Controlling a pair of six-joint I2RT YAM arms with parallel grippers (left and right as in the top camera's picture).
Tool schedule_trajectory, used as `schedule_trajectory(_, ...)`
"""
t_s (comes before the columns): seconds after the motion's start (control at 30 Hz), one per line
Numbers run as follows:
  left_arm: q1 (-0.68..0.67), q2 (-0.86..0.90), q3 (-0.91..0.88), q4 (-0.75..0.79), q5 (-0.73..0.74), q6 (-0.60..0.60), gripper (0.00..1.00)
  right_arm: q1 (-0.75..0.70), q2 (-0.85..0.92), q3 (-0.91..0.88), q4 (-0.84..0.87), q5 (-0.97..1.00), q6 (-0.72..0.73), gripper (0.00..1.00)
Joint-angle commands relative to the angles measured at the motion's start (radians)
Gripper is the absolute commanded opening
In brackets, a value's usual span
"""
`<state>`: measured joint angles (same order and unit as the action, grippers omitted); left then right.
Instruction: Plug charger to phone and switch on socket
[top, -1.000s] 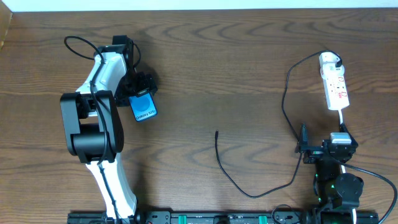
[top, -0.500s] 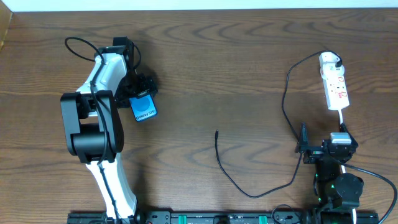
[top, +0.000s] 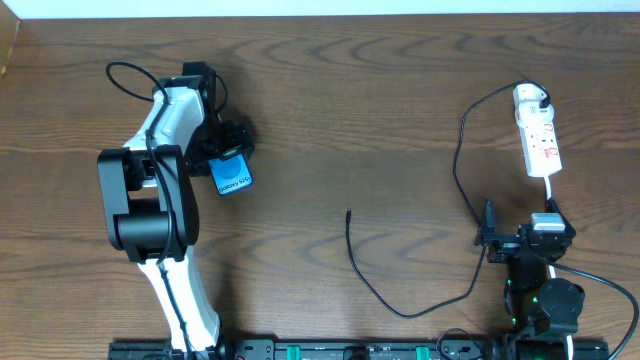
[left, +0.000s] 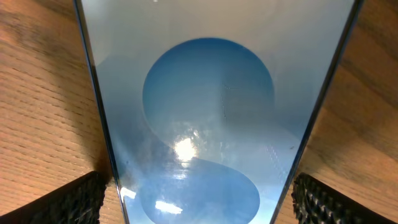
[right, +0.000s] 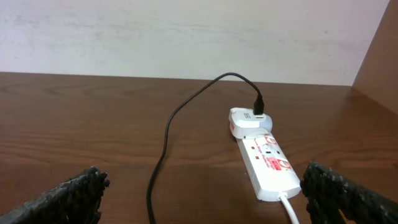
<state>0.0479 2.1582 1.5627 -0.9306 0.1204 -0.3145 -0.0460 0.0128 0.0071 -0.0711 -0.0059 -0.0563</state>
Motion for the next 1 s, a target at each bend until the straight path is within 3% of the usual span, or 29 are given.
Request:
schedule_trajectory(0.0,-0.001,0.013,-0.011,-0.003,0.003,0.005,0.96,0.008,-0.006,-0.002,-0.005,0.003,-0.005,0.99)
schedule_trajectory(0.97,0.002,0.094,0.003,-0.002,0.011,0.032,0.96,0.008,-0.006,-0.002,-0.005,0.003,-0.005,0.99)
